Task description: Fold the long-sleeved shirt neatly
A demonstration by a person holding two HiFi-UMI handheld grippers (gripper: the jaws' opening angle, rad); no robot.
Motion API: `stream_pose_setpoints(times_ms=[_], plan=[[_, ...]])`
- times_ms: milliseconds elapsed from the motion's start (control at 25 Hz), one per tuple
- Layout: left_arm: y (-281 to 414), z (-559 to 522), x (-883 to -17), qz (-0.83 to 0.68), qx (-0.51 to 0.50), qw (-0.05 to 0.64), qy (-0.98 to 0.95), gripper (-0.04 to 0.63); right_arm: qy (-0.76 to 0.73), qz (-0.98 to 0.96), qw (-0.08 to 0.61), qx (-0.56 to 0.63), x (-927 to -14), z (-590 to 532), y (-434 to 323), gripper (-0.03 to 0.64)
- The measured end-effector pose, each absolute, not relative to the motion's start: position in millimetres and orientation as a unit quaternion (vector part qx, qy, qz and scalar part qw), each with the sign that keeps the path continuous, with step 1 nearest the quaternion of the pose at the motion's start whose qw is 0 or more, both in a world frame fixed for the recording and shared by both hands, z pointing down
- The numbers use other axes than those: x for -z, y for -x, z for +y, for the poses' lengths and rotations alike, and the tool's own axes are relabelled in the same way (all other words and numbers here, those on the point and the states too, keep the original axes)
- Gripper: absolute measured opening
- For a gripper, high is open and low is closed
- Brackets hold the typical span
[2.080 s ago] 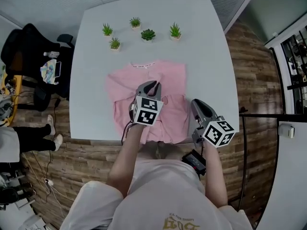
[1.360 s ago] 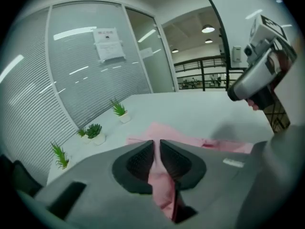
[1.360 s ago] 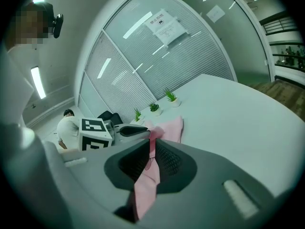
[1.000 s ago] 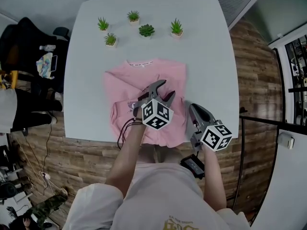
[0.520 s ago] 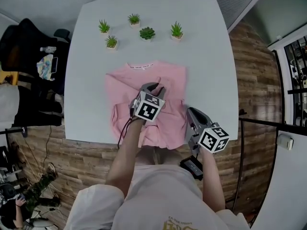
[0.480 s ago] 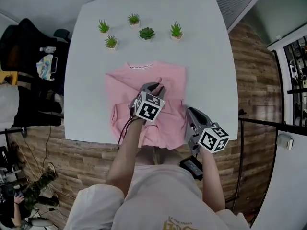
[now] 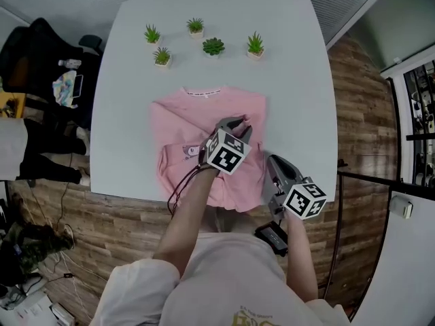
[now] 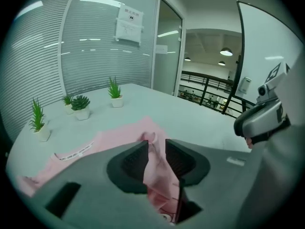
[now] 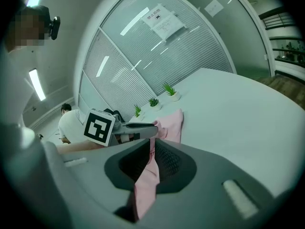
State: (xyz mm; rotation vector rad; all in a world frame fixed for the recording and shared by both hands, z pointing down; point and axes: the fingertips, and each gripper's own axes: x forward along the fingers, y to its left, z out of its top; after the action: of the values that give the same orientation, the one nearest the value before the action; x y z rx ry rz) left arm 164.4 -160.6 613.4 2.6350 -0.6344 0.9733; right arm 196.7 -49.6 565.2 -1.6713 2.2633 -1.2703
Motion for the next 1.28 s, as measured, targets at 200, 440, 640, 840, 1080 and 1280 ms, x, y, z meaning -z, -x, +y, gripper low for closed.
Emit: stream_pose_setpoints(times_ms=[200, 440, 640, 840, 1080, 1280], plan=[[-190.3, -136.7, -605.6, -0.168, -0.321, 0.105, -0.926, 0.173, 0.534, 0.742, 0.029, 0.405, -562.5, -54.7, -194.9, 0.034], [-182.3, -117.6, -571.5, -0.145, -0.266, 0.110, -0.947, 0.215, 0.534, 0.759, 0.034, 0.371, -547.3, -62.5, -192.1, 0.032], [-156.8, -117.8, -565.2, -0.175, -0.279, 0.101, -0.939, 0.219, 0.530, 0.765, 0.044, 0.363, -537.8, -63.6, -188.4, 0.031], [-120.5, -117.2, -553.5, -0.214, -0.285, 0.091, -0.930, 0.227, 0.512, 0.782, 0.048, 0.352, -529.0, -61.9, -175.8, 0.031], [-70.5, -110.0, -540.2, -0.261, -0.281, 0.090, -0.919, 0.229, 0.502, 0.798, 0.025, 0.334, -522.4, -57.3, -157.8, 0.037], [-31.1, -100.2, -535.9, -0.292, -0.283, 0.090, -0.909, 0.229, 0.501, 0.803, 0.020, 0.322, -515.5, -46.1, -142.8, 0.038]])
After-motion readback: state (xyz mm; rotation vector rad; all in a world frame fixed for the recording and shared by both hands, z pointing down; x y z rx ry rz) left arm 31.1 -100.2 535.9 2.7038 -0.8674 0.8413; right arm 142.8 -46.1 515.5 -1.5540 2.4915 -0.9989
